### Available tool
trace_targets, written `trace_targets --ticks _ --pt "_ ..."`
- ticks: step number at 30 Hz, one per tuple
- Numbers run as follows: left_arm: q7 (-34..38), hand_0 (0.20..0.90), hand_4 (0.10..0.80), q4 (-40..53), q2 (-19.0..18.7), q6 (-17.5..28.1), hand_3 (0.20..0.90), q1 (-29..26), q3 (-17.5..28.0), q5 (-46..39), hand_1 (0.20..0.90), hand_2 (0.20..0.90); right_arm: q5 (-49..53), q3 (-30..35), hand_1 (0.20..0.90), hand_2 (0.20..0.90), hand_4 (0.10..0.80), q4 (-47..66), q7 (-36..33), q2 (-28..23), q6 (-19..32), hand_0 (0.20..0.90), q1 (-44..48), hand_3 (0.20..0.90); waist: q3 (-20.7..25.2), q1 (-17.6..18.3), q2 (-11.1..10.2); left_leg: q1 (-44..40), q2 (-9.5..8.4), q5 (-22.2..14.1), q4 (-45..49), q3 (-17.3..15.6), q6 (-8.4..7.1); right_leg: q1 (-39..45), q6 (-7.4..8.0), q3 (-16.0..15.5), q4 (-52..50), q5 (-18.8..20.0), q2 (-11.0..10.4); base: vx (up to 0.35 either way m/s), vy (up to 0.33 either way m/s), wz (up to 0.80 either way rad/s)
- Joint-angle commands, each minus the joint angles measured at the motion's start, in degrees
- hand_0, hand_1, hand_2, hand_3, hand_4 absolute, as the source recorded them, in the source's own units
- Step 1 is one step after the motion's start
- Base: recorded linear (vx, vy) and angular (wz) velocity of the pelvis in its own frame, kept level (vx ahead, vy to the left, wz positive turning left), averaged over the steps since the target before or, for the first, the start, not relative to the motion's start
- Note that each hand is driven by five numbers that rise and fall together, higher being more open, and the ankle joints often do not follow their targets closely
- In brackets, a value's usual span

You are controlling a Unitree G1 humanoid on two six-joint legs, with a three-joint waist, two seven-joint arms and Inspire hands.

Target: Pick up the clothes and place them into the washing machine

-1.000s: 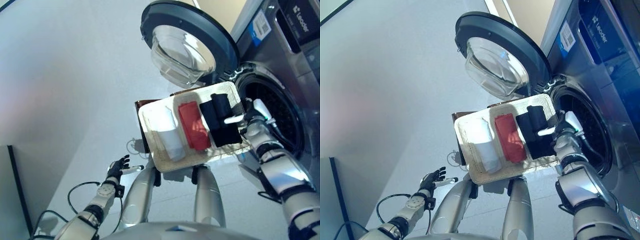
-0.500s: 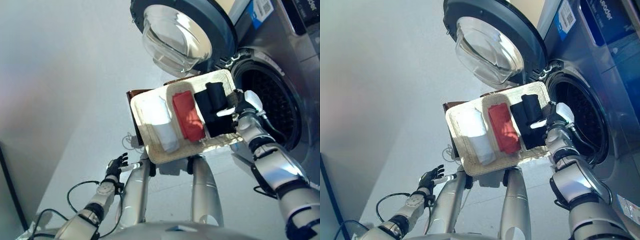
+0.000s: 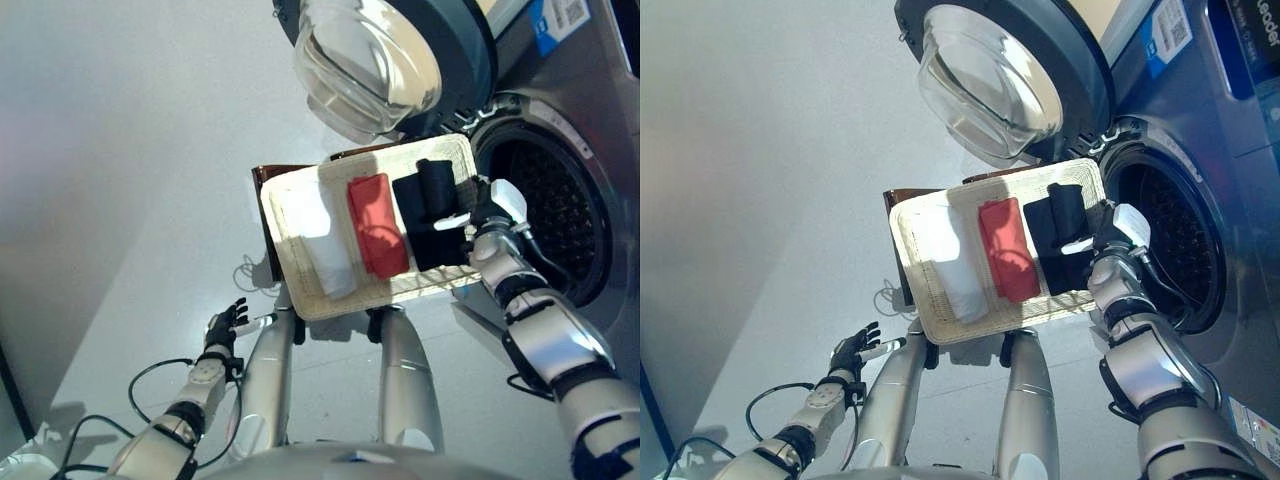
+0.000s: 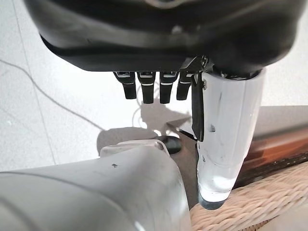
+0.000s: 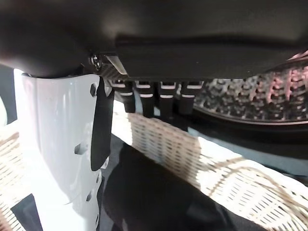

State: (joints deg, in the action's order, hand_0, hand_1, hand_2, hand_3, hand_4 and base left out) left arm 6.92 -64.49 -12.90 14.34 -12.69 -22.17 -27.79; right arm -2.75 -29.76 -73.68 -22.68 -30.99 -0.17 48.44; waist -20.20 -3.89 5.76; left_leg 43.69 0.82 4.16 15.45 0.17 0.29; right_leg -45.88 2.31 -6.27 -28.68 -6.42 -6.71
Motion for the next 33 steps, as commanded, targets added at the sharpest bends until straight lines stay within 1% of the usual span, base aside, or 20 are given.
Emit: trace_targets --ticks 1,3,4,6,15,19,24,33 --pt "1.13 0.900 0.800 -0.36 -2.48 1.78 0.900 1.19 1.84 -0.33 0.900 0.900 0.07 -3.06 0.900 0.900 0.800 8.59 1.51 2.14 2.75 0.900 0.49 0.900 1.05 -2.05 -2.67 3.83 -2.60 -3.13 5.83 0.05 -1.71 5.18 0.70 -2.36 9.55 6.04 1.23 0.007 0.008 0.04" --pt "1.22 0.900 0.800 -0.38 -2.64 1.75 0.900 1.02 2.14 -0.47 0.900 0.900 0.03 -2.66 0.900 0.900 0.800 10.93 1.48 2.88 2.66 0.900 -0.58 0.900 0.90 -1.96 -3.39 3.67 -2.55 -3.12 5.82 0.11 -1.77 5.66 0.75 -2.58 10.14 6.35 1.16 0.006 -0.002 0.05" --pt "1.22 0.900 0.800 -0.38 -2.64 1.75 0.900 1.03 2.14 -0.47 0.900 0.900 0.03 -2.65 0.900 0.900 0.800 10.94 1.48 2.88 2.66 0.900 -0.59 0.900 0.89 -1.96 -3.40 3.66 -2.56 -3.12 5.81 0.12 -1.77 5.67 0.75 -2.58 10.15 6.35 1.16 0.014 0.006 0.08" --pt "1.44 0.900 0.800 -0.58 -2.88 1.80 0.900 0.73 2.30 -0.27 0.900 0.900 0.11 -2.54 0.900 0.900 0.800 10.58 1.65 3.53 2.80 0.900 -1.75 0.900 0.77 -2.17 -4.16 2.90 -2.55 -2.94 5.13 0.25 -1.83 6.84 0.91 -2.87 11.22 6.88 1.07 0.010 0.011 0.09" --pt "1.73 0.900 0.800 -0.95 -3.39 1.94 0.900 0.17 2.56 0.62 0.900 0.900 0.39 -1.52 0.900 0.900 0.800 10.87 1.61 4.40 3.13 0.900 -3.75 0.900 0.11 -2.81 -5.89 -0.69 -2.47 -1.68 1.99 0.77 -2.07 11.28 1.63 -3.64 15.40 8.75 1.00 0.017 0.001 0.06" --pt "1.89 0.900 0.800 -0.75 -3.63 2.06 0.900 -0.16 2.41 0.89 0.900 0.900 0.82 -1.42 0.900 0.900 0.800 9.38 1.58 4.45 3.32 0.900 -3.76 0.900 0.25 -2.91 -6.36 -1.82 -2.48 -1.24 0.87 0.66 -2.11 12.73 1.66 -3.86 16.80 9.33 0.93 0.000 0.000 0.00" --pt "1.92 0.900 0.800 -1.39 -3.35 2.07 0.900 -0.75 2.01 1.82 0.900 0.900 1.24 -1.54 0.900 0.900 0.800 4.56 1.75 4.07 3.74 0.900 -3.03 0.900 0.17 -3.43 -5.90 -2.45 -2.79 -0.75 0.01 0.59 -2.07 13.50 1.62 -4.01 17.69 9.57 0.65 0.001 0.000 -0.01" --pt "1.50 0.900 0.800 -1.18 -3.15 1.92 0.900 0.42 2.00 2.16 0.900 0.900 1.49 -0.84 0.900 0.900 0.800 0.61 1.81 1.35 3.60 0.900 -2.08 0.900 0.02 -3.47 -3.94 -2.17 -2.86 -0.51 -0.09 0.20 -2.06 12.19 1.31 -3.53 16.65 9.36 0.52 0.000 0.000 0.00"
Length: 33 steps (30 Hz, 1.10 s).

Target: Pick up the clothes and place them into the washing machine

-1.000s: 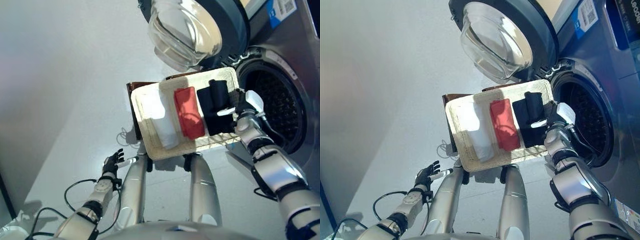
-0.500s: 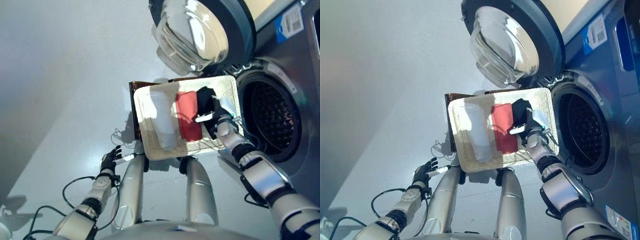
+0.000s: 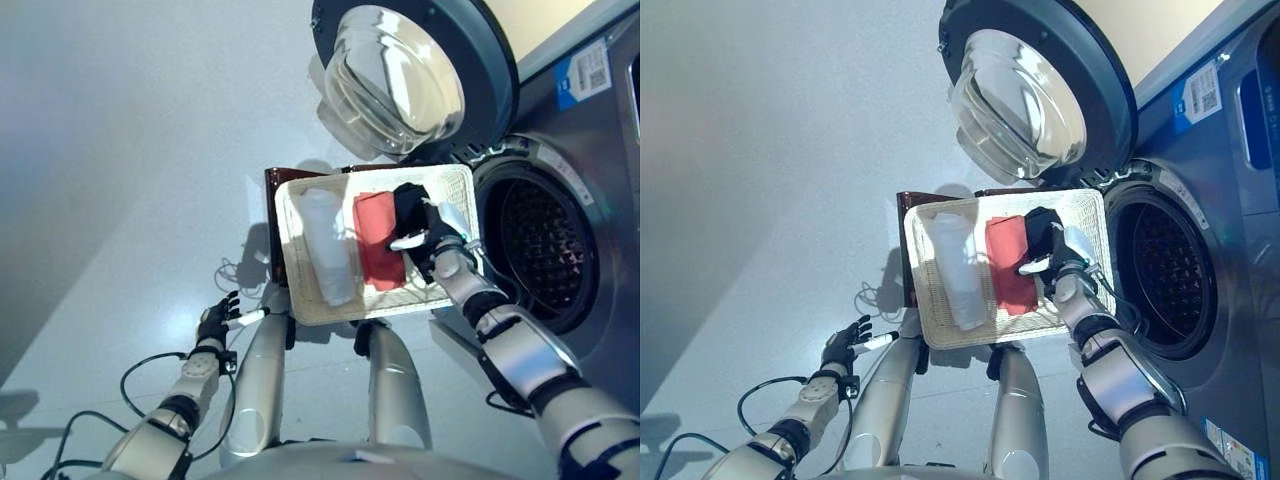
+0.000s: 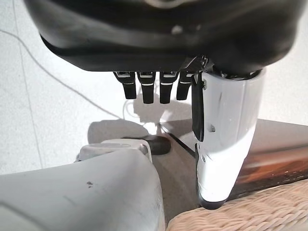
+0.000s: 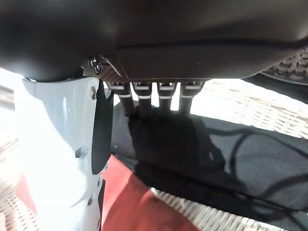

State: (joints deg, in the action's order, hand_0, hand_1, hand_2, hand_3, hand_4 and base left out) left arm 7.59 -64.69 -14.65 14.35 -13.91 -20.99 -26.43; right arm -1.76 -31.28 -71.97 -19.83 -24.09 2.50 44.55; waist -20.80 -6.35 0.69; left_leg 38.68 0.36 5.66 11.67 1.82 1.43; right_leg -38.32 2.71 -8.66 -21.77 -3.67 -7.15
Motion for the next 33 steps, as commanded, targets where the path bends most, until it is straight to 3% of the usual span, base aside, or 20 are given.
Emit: trace_targets --ticks 1,13,14,19,33 --pt "0.83 0.900 0.800 -0.95 -1.34 1.90 0.900 1.69 0.69 0.85 0.900 0.900 0.35 0.62 0.900 0.900 0.800 -1.38 -1.03 -5.95 0.91 0.900 2.00 0.900 0.66 -0.97 1.28 3.07 -2.37 -2.06 3.84 -1.53 -3.17 4.32 0.83 -1.04 9.49 6.48 1.00 0.007 -0.010 -0.03" --pt "0.41 0.900 0.800 0.73 -1.00 1.87 0.900 3.17 -0.82 1.19 0.900 0.900 -0.59 -0.41 0.900 0.900 0.800 -6.43 -2.43 -11.11 1.32 0.900 7.29 0.900 0.65 -1.03 3.02 6.61 -1.84 -2.42 5.90 -1.38 -3.15 0.09 0.18 -0.56 6.68 5.41 1.66 0.006 -0.018 -0.03" --pt "0.32 0.900 0.800 0.89 -1.03 1.73 0.900 3.41 -1.08 1.29 0.900 0.900 -0.74 -0.75 0.900 0.900 0.800 -7.47 -2.51 -11.67 1.40 0.900 8.10 0.900 0.63 -1.13 3.08 7.27 -1.80 -4.84 7.60 -0.67 -3.16 -0.58 0.38 0.12 4.90 3.40 2.04 0.079 -0.068 -0.02" --pt "0.34 0.900 0.800 0.99 -1.15 1.57 0.900 2.89 -1.45 1.22 0.900 0.900 -0.95 -1.86 0.900 0.900 0.800 -9.95 -2.93 -12.94 1.67 0.900 9.84 0.900 -0.06 -1.35 3.36 10.68 -1.85 -5.94 11.49 0.82 -2.48 -4.26 -0.27 0.53 0.56 1.91 2.52 0.000 -0.062 -0.01" --pt "0.51 0.900 0.800 -0.15 -0.15 0.94 0.900 1.72 -1.64 1.19 0.900 0.900 -2.52 -3.65 0.900 0.900 0.800 -11.45 -3.10 -11.11 1.91 0.900 7.66 0.900 0.33 -1.47 4.81 18.82 -2.38 -9.57 21.83 2.69 -1.39 -12.90 -1.72 0.38 -11.53 -3.21 2.39 -0.013 -0.013 0.04"
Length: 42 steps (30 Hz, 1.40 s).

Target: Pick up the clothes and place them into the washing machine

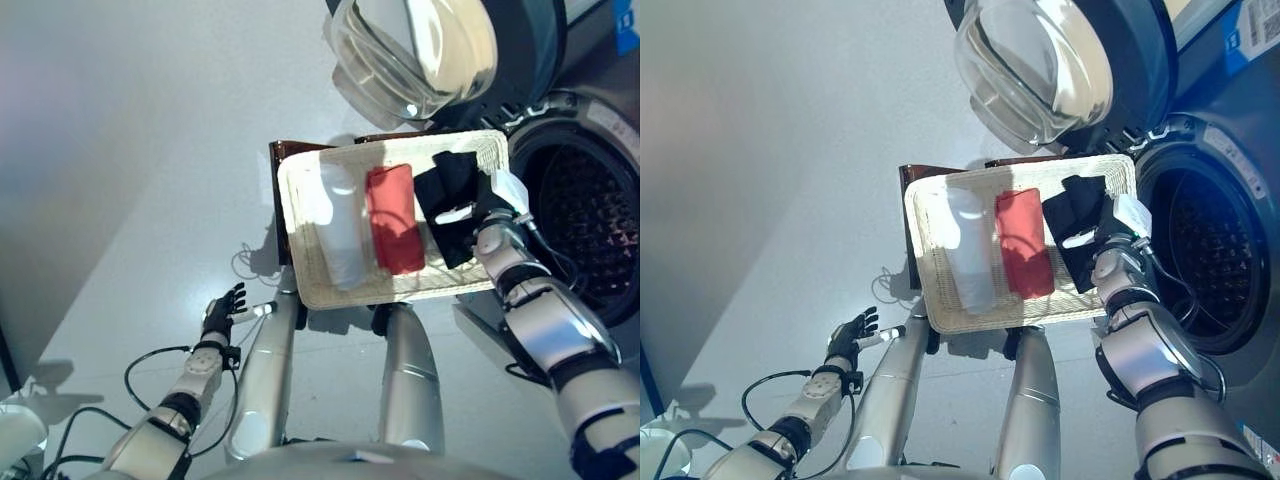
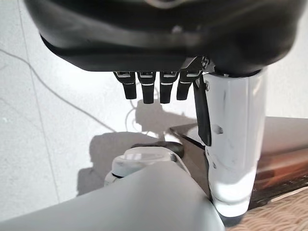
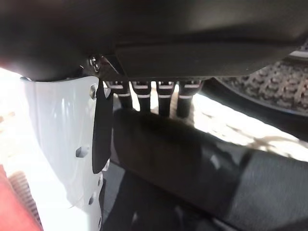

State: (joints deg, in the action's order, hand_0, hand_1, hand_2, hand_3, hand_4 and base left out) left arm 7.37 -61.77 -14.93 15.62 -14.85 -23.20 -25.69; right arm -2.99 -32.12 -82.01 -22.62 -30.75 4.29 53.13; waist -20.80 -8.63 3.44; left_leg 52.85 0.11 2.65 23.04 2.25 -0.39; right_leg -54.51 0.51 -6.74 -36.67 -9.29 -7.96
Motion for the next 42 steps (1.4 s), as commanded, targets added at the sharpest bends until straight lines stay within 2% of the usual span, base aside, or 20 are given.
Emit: trace_targets --ticks 1,2,3,4,6,8,10,13,14,15,16,18,19,27,36,42 --pt "0.92 0.900 0.800 -3.40 0.10 -0.31 0.900 2.30 0.66 0.65 0.900 0.900 -1.48 -3.07 0.856 0.856 0.769 -1.19 -0.41 -3.82 0.20 0.856 -1.50 0.856 0.41 0.83 2.27 6.01 -2.25 -7.19 12.26 2.45 0.50 1.90 0.21 -1.63 1.25 1.55 2.95 -0.035 -0.022 0.15" --pt "0.92 0.900 0.800 -3.59 0.12 -0.28 0.900 2.24 0.76 0.62 0.900 0.900 -1.46 -3.07 0.826 0.826 0.747 -1.27 -0.29 -3.62 0.19 0.826 -1.88 0.826 0.47 0.81 2.37 6.70 -2.35 -7.53 13.12 2.55 0.61 1.11 0.09 -1.68 0.11 1.07 2.93 -0.020 -0.012 0.17" --pt "0.91 0.900 0.800 -3.60 0.12 -0.28 0.900 2.24 0.76 0.62 0.900 0.900 -1.46 -3.07 0.826 0.826 0.747 -1.27 -0.29 -3.62 0.19 0.826 -1.88 0.826 0.53 0.80 2.36 6.78 -2.35 -7.56 13.18 2.55 0.61 1.04 0.09 -1.68 0.05 1.03 2.92 -0.026 -0.018 0.14" --pt "1.10 0.900 0.800 -3.96 0.16 -0.21 0.900 1.92 0.90 0.65 0.900 0.900 -1.38 -3.20 0.757 0.757 0.698 -1.49 -0.41 -2.93 0.24 0.757 -2.53 0.757 0.60 0.66 2.56 8.25 -2.50 -8.09 14.86 2.71 0.69 -0.33 -0.13 -1.75 -2.00 0.14 2.62 -0.028 -0.020 0.07" --pt "1.18 0.900 0.800 -4.00 0.23 -0.12 0.900 1.99 1.02 0.70 0.900 0.900 -1.57 -3.31 0.562 0.562 0.559 -1.77 -0.40 -2.51 0.19 0.562 -3.20 0.562 0.75 0.60 2.68 9.58 -2.58 -8.69 16.40 2.78 0.81 -1.77 -0.38 -1.76 -4.03 -0.57 2.34 -0.028 -0.011 0.05" --pt "1.19 0.900 0.800 -3.89 0.28 -0.08 0.900 1.93 1.16 0.83 0.900 0.900 -1.94 -3.68 0.584 0.584 0.575 -2.17 -0.20 -2.23 0.10 0.584 -3.65 0.584 0.96 0.29 2.99 11.13 -2.77 -9.23 18.22 2.96 0.96 -3.34 -0.67 -1.67 -6.16 -1.36 2.14 -0.028 0.011 0.09" --pt "1.17 0.900 0.800 -3.88 0.25 -0.06 0.900 2.00 1.21 0.87 0.900 0.900 -2.08 -3.76 0.727 0.727 0.676 -2.73 -0.09 -2.21 -0.04 0.727 -3.84 0.727 1.09 0.17 3.15 11.86 -2.89 -9.56 19.10 2.75 1.04 -4.01 -0.76 -1.66 -6.76 -1.54 1.93 -0.028 0.020 0.09" --pt "1.15 0.900 0.800 -2.79 0.24 0.11 0.900 2.84 1.19 0.92 0.900 0.900 -3.43 -4.41 0.749 0.749 0.692 -3.88 -0.26 -2.03 -0.60 0.749 -4.45 0.749 1.40 -0.50 3.87 13.97 -3.37 -10.25 21.08 2.68 1.58 -6.20 -1.11 -1.14 -9.05 -2.12 1.61 -0.023 0.045 0.07" --pt "1.05 0.900 0.800 -2.53 0.34 0.15 0.900 3.27 1.10 1.04 0.900 0.900 -3.84 -4.52 0.667 0.667 0.633 -4.08 -0.37 -1.83 -0.65 0.667 -4.75 0.667 1.36 -0.69 4.05 14.33 -3.49 -10.48 21.66 2.61 1.79 -6.71 -1.21 -0.87 -9.54 -2.15 1.53 -0.015 0.036 0.01" --pt "1.04 0.900 0.800 -2.47 0.36 0.15 0.900 3.40 1.02 1.15 0.900 0.900 -4.14 -4.60 0.554 0.554 0.553 -4.09 -0.43 -1.63 -0.68 0.554 -5.17 0.554 1.39 -0.75 4.12 14.67 -3.55 -10.60 22.13 2.55 1.88 -7.04 -1.27 -0.71 -9.87 -2.24 1.45 -0.016 0.043 -0.02" --pt "1.17 0.900 0.800 -2.45 0.30 0.19 0.900 3.46 1.02 1.32 0.900 0.900 -4.72 -4.93 0.535 0.535 0.539 -4.14 -0.56 -1.27 -0.77 0.535 -5.46 0.535 1.44 -0.84 4.27 14.95 -3.59 -10.74 22.44 2.45 1.93 -7.44 -1.29 -0.49 -10.34 -2.28 1.40 0.000 0.000 0.00" --pt "1.27 0.900 0.800 -2.26 0.24 0.27 0.900 3.53 0.86 1.84 0.900 0.900 -5.70 -5.39 0.266 0.266 0.347 -3.95 -0.43 -0.46 -0.89 0.266 -6.29 0.266 1.61 -0.88 4.37 15.15 -3.77 -11.08 23.18 2.24 2.03 -7.80 -1.42 -0.19 -10.76 -2.48 1.29 -0.001 0.044 -0.01" --pt "1.40 0.900 0.800 -2.20 0.28 0.28 0.900 3.50 0.87 2.09 0.900 0.900 -6.08 -5.57 0.200 0.200 0.300 -3.87 -0.31 0.22 -0.93 0.200 -6.91 0.200 1.74 -0.93 4.46 15.04 -3.84 -11.18 23.27 2.07 2.10 -7.79 -1.48 -0.14 -10.95 -2.53 1.14 0.006 0.056 -0.01" --pt "1.30 0.900 0.800 -2.73 0.70 0.30 0.900 3.17 0.89 2.87 0.900 0.900 -6.38 -5.02 0.200 0.200 0.300 -2.96 0.69 1.90 -1.09 0.200 -9.92 0.200 2.72 -1.13 4.37 10.99 -3.59 -9.48 17.15 1.44 1.67 -4.28 -0.73 -0.18 -5.55 -0.50 0.69 0.012 0.024 0.00" --pt "1.24 0.900 0.800 -2.98 -0.17 0.27 0.900 4.31 1.86 3.45 0.900 0.900 -4.28 -1.22 0.200 0.200 0.300 -2.42 1.51 -1.10 -0.98 0.200 -10.15 0.200 3.55 -1.14 3.43 1.80 -3.35 -6.26 7.20 1.01 0.78 4.62 0.58 -0.59 4.31 3.36 1.00 0.025 0.021 0.00" --pt "0.92 0.900 0.800 -2.43 -0.72 0.72 0.900 5.68 2.66 3.44 0.900 0.900 5.62 7.61 0.200 0.200 0.300 -1.03 1.29 -4.38 1.68 0.200 -9.81 0.200 4.42 -0.32 2.12 -5.93 -2.93 -4.52 0.48 0.50 0.22 12.73 1.84 -0.35 12.59 6.37 1.08 0.059 0.012 -0.07"
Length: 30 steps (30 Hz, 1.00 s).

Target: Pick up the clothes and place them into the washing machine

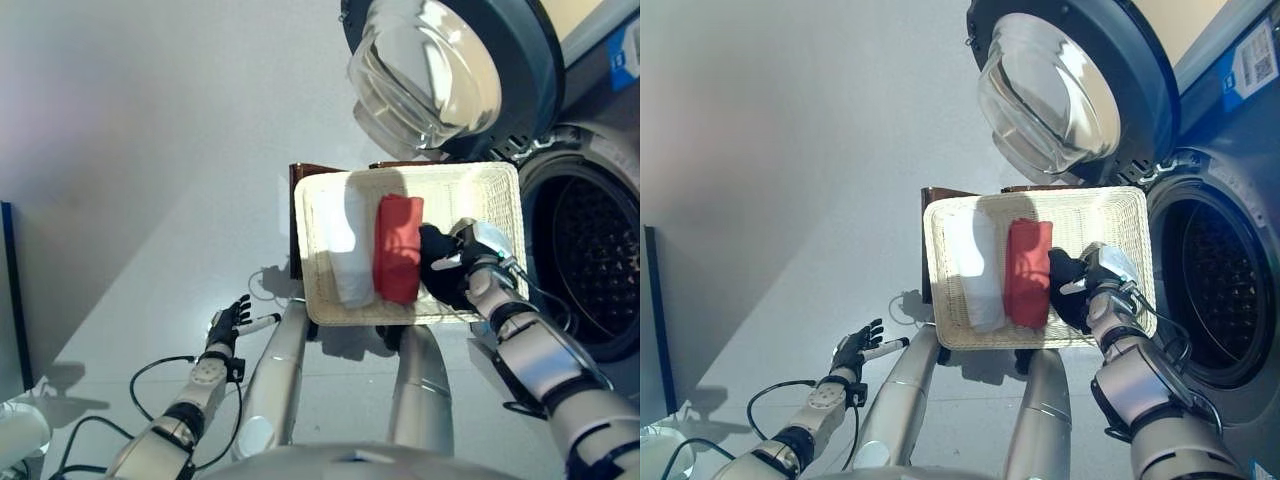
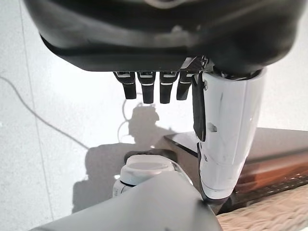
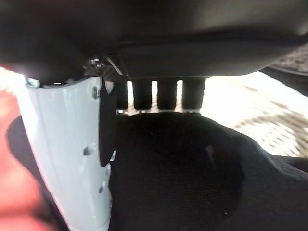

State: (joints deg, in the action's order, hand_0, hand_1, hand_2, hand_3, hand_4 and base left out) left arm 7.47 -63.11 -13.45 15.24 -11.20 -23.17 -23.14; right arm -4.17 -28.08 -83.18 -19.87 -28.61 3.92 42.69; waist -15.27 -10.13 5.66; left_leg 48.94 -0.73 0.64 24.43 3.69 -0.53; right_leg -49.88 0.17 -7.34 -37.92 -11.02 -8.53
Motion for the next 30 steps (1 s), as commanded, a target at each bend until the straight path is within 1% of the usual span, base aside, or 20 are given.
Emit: trace_targets --ticks 1,2,3,4,6,7,8,9,10,12,13,14,15,17,18,21,23,25,27,30 --pt "0.65 0.900 0.800 -0.72 -2.28 1.33 0.900 2.22 2.70 0.68 0.900 0.900 8.92 5.02 0.200 0.200 0.300 0.46 -1.31 -6.78 2.63 0.200 0.56 0.200 -1.03 1.30 -0.20 -3.20 -2.07 -2.26 -1.94 -0.91 0.24 9.15 2.38 0.31 15.14 8.54 1.59 0.046 0.010 -0.15" --pt "0.65 0.900 0.800 -0.71 -2.30 1.33 0.900 2.22 2.68 0.68 0.900 0.900 8.92 5.04 0.200 0.200 0.300 0.47 -1.31 -6.78 2.63 0.200 0.53 0.200 -1.09 1.29 -0.20 -3.31 -2.07 -2.24 -2.00 -0.92 0.24 9.25 2.38 0.32 15.19 8.57 1.59 0.062 0.011 -0.14" --pt "0.54 0.900 0.800 0.16 -2.39 1.82 0.900 2.65 2.75 0.44 0.900 0.900 17.53 10.60 0.200 0.200 0.300 1.44 -1.13 -6.95 5.19 0.200 0.45 0.200 -0.77 1.70 -0.25 -5.36 -2.05 -1.71 -4.11 -1.01 -0.03 11.38 2.75 0.58 17.70 9.37 1.53 -0.052 0.018 -0.11" --pt "0.51 0.900 0.800 0.63 -2.46 2.02 0.900 2.73 3.03 0.41 0.900 0.900 20.65 12.67 0.200 0.200 0.300 1.51 -0.96 -6.81 5.95 0.200 -0.08 0.200 -1.03 1.93 -0.21 -5.52 -2.05 0.68 -5.29 -1.58 0.16 11.67 2.44 0.12 19.26 11.56 1.37 -0.038 0.022 -0.10" --pt "0.32 0.900 0.800 2.21 -2.81 2.65 0.900 3.22 3.18 0.51 0.900 0.900 31.04 17.67 0.200 0.200 0.300 2.15 0.76 -6.25 8.55 0.200 -0.37 0.200 -0.95 2.04 -0.07 -7.04 -2.08 0.95 -6.82 -1.61 -0.05 13.14 2.69 0.27 21.09 12.12 1.10 -0.020 0.011 -0.11" --pt "0.24 0.900 0.800 2.88 -3.01 2.77 0.900 3.53 3.40 0.80 0.900 0.900 35.30 20.20 0.200 0.200 0.300 1.55 1.02 -6.31 9.00 0.200 -0.71 0.200 -0.93 2.12 0.01 -7.43 -2.16 0.97 -7.18 -1.77 -0.09 13.75 2.78 0.31 21.72 12.20 1.02 0.016 0.002 -0.14" --pt "0.25 0.900 0.800 2.91 -3.04 2.75 0.900 3.55 3.36 0.80 0.900 0.900 35.34 20.23 0.200 0.200 0.300 1.53 1.07 -6.32 9.02 0.200 -0.75 0.200 -0.97 2.07 -0.01 -7.52 -2.15 0.97 -7.22 -1.79 -0.09 13.84 2.78 0.33 21.77 12.21 1.03 0.034 0.030 -0.12" --pt "0.18 0.900 0.800 4.17 -3.45 3.48 0.900 4.05 3.53 0.71 0.900 0.900 49.26 26.39 0.200 0.200 0.300 3.17 3.53 -4.67 12.28 0.200 -1.21 0.200 -0.80 2.40 0.49 -8.52 -2.33 1.17 -8.52 -1.94 -0.16 14.47 3.06 0.56 22.90 12.64 0.86 0.029 0.041 -0.10" --pt "0.24 0.900 0.800 4.67 -3.66 3.62 0.900 4.22 3.60 0.71 0.900 0.900 52.43 28.10 0.200 0.200 0.300 2.85 3.80 -4.30 12.78 0.200 -1.74 0.200 -0.80 2.44 0.57 -8.79 -2.31 1.21 -9.00 -2.12 -0.20 14.74 3.13 0.73 23.33 12.66 0.78 0.036 0.059 -0.10" --pt "0.62 0.900 0.800 5.16 -2.98 3.94 0.900 4.22 3.68 -0.19 0.900 0.900 70.19 35.81 0.200 0.200 0.300 6.04 7.35 -0.42 16.94 0.200 -2.97 0.200 -0.79 2.93 1.09 -9.13 -2.37 1.25 -9.58 -2.36 -0.23 14.82 3.24 1.24 23.88 12.69 0.69 0.017 0.044 -0.17" --pt "0.62 0.900 0.800 5.17 -3.15 3.92 0.900 4.29 3.55 -0.22 0.900 0.900 70.56 35.92 0.200 0.200 0.300 6.16 7.63 -0.28 17.07 0.200 -3.33 0.200 -0.73 2.80 0.93 -9.21 -2.37 1.24 -9.60 -2.39 -0.23 14.87 3.24 1.27 23.88 12.68 0.69 0.011 0.067 -0.15" --pt "1.10 0.900 0.800 4.66 -2.29 3.91 0.900 3.92 3.26 -0.38 0.900 0.900 78.78 40.31 0.200 0.200 0.300 8.91 9.93 3.64 19.54 0.200 -4.88 0.200 -0.82 3.37 1.59 -9.22 -2.52 1.14 -9.71 -2.65 -0.09 14.83 3.35 1.85 23.93 12.49 0.74 -0.001 0.072 -0.11" --pt "1.26 0.900 0.800 4.13 -1.74 4.15 0.900 3.92 2.87 -0.46 0.900 0.900 82.46 42.42 0.200 0.200 0.300 11.32 11.84 5.78 20.89 0.200 -6.20 0.200 -0.78 3.60 1.89 -8.97 -2.60 0.86 -9.22 -2.83 0.02 14.54 3.34 2.11 23.60 12.34 0.66 0.000 0.088 -0.11" --pt "1.21 0.900 0.800 3.57 -0.87 4.10 0.900 4.26 2.47 -0.36 0.900 0.900 86.14 45.06 0.200 0.200 0.300 12.91 13.08 7.63 23.15 0.200 -6.41 0.200 -0.52 3.81 2.76 -8.48 -2.88 0.46 -8.50 -2.92 0.19 13.96 3.21 2.47 23.03 12.05 0.54 -0.007 0.055 -0.12" --pt "1.06 0.900 0.800 3.36 -0.48 4.30 0.900 4.41 2.31 -1.03 0.900 0.900 88.61 46.77 0.200 0.200 0.300 13.95 13.21 8.13 24.45 0.200 -5.70 0.200 -0.39 4.10 3.52 -8.00 -3.02 0.20 -7.87 -2.99 0.24 13.48 3.04 2.92 22.60 11.82 0.53 -0.012 0.040 -0.06" --pt "0.81 0.900 0.800 3.30 -0.45 4.65 0.900 4.58 1.93 -1.94 0.900 0.900 88.45 47.44 0.200 0.200 0.300 15.04 12.05 7.44 25.87 0.200 -4.18 0.200 -0.26 4.02 4.07 -7.30 -2.99 0.03 -7.34 -2.98 0.28 12.83 2.96 3.36 22.34 11.82 0.69 -0.018 0.015 -0.01" --pt "0.62 0.900 0.800 3.46 -0.65 4.94 0.900 4.74 1.74 -2.79 0.900 0.900 87.06 46.81 0.200 0.200 0.300 16.19 11.14 5.87 26.57 0.200 -1.93 0.200 -0.37 3.87 4.54 -6.63 -2.94 -0.02 -7.11 -3.14 0.41 12.07 2.97 3.85 22.59 12.24 0.95 -0.043 0.021 -0.08" --pt "1.03 0.900 0.800 2.42 -0.83 5.02 0.900 4.57 0.52 -2.91 0.900 0.900 86.48 46.26 0.200 0.200 0.300 17.48 9.87 3.81 28.18 0.200 1.62 0.200 -0.54 3.73 5.02 -5.73 -2.79 0.11 -6.88 -3.28 0.60 10.98 2.93 4.56 22.65 12.58 1.26 -0.035 0.013 -0.26" --pt "1.10 0.900 0.800 2.28 -0.79 5.05 0.900 4.50 0.25 -3.02 0.900 0.900 86.11 46.27 0.200 0.200 0.300 17.76 9.43 2.73 28.23 0.200 2.76 0.200 -0.46 3.75 5.24 -5.45 -2.75 0.12 -6.86 -3.42 0.60 10.57 2.93 4.84 22.68 12.74 1.31 -0.008 0.008 -0.18" --pt "1.02 0.900 0.800 2.72 -0.96 5.51 0.900 4.70 -0.58 -3.10 0.900 0.900 83.95 45.31 0.200 0.200 0.300 18.66 7.89 -1.25 28.82 0.200 6.31 0.200 -0.27 3.56 6.14 -5.32 -2.68 0.37 -7.79 -3.73 0.47 9.91 3.11 5.43 23.29 13.14 1.27 -0.003 0.032 -0.04"
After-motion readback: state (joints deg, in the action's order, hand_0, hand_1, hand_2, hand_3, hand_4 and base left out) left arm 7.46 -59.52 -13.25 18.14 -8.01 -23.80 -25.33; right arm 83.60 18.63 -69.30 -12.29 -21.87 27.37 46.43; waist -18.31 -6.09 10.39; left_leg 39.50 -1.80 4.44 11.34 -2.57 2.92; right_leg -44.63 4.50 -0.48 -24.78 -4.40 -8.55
